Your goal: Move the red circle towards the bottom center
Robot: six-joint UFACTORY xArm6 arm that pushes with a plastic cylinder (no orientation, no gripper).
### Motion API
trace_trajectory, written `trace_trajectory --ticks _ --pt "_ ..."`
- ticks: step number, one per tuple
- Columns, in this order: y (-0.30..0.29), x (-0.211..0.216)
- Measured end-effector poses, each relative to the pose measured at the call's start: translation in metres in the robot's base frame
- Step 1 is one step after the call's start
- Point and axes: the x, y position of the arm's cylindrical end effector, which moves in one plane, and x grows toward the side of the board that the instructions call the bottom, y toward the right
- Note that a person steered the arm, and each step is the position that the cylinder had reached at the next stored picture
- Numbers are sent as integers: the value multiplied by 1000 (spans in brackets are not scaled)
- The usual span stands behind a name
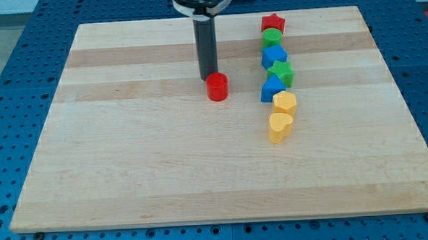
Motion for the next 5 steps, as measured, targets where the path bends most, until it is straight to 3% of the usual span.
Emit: trace_trajectory --ticks 5 --pt "16 0"
